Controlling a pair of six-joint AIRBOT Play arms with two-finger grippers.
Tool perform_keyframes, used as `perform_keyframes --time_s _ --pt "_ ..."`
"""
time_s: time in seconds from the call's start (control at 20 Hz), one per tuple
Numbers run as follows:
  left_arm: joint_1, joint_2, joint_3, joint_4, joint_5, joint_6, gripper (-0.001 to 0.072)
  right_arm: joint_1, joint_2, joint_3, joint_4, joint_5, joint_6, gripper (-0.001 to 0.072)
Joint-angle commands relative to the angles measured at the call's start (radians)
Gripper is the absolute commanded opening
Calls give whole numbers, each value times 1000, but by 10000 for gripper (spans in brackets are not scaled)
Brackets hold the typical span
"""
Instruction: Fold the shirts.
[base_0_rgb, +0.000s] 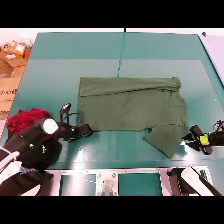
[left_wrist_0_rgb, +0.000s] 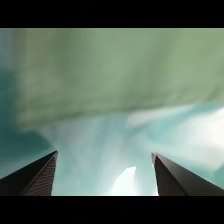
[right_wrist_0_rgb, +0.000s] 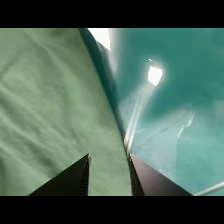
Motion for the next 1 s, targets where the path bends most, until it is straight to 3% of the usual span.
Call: perform_keyframes --time_s 0.0,0.15,0.2,0.25,0.35,0.45,0.5,0.75,0.95 --pt "-80 -44 -64 -27 310 -115 702 14 6 -60 68 -58 1 415" --pt "-80 -96 -63 -51 463 -127 700 100 6 -61 77 -68 1 425" --pt "-79 -105 -63 -50 491 -127 528 126 6 -61 76 -71 1 432" --pt "-79 -112 -63 -47 520 -124 260 141 6 -61 76 -77 1 432" --pt "-79 -114 -62 -47 543 -116 29 150 6 -61 78 -77 1 433" --pt "-79 -114 -49 -42 520 -82 26 150 6 -61 77 -76 1 443" --pt "-66 -113 -41 -41 481 -59 26 150 6 -59 76 -67 1 511" --pt "84 -111 -10 -33 295 99 26 150 6 -59 5 -26 3 515" --pt "100 -111 0 -35 267 145 26 150 6 -76 59 -20 -8 515"
